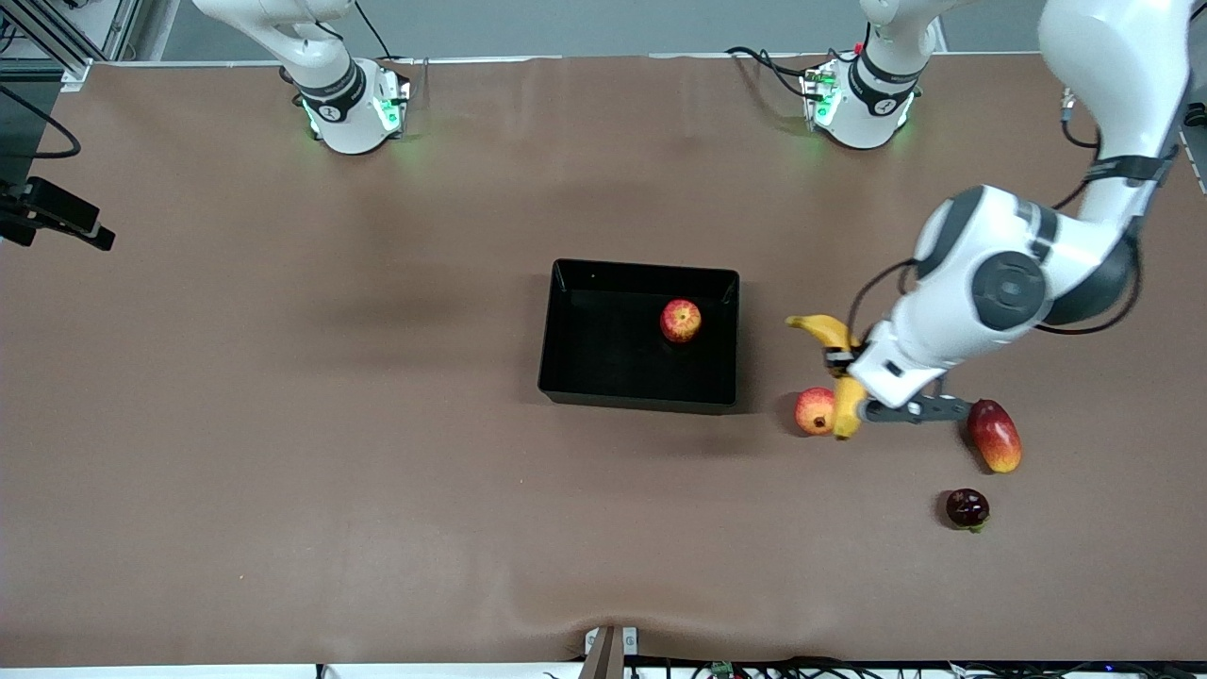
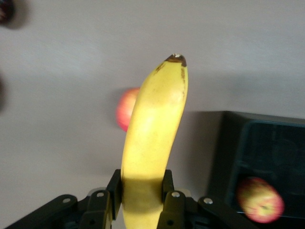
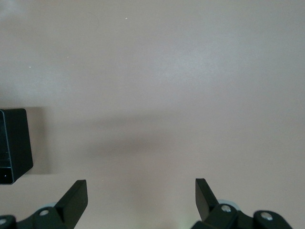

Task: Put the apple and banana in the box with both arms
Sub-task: 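Carry the banana with the left gripper over the tray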

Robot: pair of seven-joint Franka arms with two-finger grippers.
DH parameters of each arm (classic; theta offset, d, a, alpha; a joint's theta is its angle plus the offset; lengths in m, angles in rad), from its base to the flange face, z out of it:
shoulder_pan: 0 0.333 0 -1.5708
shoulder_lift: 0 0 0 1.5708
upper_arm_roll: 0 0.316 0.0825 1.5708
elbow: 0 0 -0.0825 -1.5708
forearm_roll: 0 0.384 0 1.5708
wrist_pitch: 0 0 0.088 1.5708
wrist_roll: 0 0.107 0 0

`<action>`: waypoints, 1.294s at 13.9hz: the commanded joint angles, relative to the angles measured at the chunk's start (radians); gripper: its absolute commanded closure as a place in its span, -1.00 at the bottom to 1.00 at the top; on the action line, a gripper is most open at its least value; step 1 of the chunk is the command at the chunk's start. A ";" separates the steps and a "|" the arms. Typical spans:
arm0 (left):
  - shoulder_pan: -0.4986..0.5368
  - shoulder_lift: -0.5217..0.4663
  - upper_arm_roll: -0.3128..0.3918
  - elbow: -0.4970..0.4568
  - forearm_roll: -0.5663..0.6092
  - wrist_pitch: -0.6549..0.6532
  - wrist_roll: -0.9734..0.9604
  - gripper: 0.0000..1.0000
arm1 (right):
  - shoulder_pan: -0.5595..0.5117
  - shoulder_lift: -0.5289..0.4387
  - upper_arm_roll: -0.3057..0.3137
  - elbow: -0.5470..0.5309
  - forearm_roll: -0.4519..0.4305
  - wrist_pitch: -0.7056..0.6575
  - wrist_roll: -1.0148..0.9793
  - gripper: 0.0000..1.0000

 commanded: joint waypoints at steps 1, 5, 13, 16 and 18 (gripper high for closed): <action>-0.106 0.035 -0.002 0.056 0.000 -0.023 -0.133 1.00 | -0.023 -0.002 0.012 0.026 0.000 -0.013 -0.007 -1.00; -0.263 0.115 0.009 0.125 0.002 -0.012 -0.285 1.00 | -0.028 -0.001 0.012 0.031 0.000 -0.013 -0.007 -1.00; -0.584 0.255 0.170 0.262 0.095 0.005 -0.488 1.00 | -0.029 0.001 0.012 0.031 -0.003 -0.011 -0.007 -1.00; -0.667 0.281 0.234 0.267 0.094 0.071 -0.491 1.00 | -0.028 0.003 0.012 0.031 -0.001 -0.014 -0.007 -1.00; -0.696 0.296 0.254 0.265 0.094 0.100 -0.489 1.00 | -0.028 0.003 0.012 0.031 -0.001 -0.016 -0.007 -1.00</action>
